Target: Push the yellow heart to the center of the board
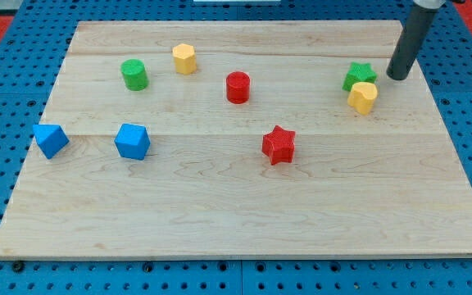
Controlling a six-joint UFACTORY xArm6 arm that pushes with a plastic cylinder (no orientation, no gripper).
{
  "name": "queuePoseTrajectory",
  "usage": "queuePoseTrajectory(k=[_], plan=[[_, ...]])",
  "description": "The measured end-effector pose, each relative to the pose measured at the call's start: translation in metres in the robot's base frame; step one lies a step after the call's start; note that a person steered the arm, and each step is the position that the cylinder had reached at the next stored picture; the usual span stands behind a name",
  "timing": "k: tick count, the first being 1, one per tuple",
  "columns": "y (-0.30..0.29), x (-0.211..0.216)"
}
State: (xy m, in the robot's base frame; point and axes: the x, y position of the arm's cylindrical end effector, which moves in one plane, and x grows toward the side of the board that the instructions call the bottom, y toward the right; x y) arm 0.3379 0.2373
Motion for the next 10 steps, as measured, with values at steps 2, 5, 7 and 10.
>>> queuePoseTrajectory(k=[2, 5, 7, 10], plan=[[-0.048, 0.037], [-0.131, 0.041], [-0.112, 0.062], [-0.181, 0.061]])
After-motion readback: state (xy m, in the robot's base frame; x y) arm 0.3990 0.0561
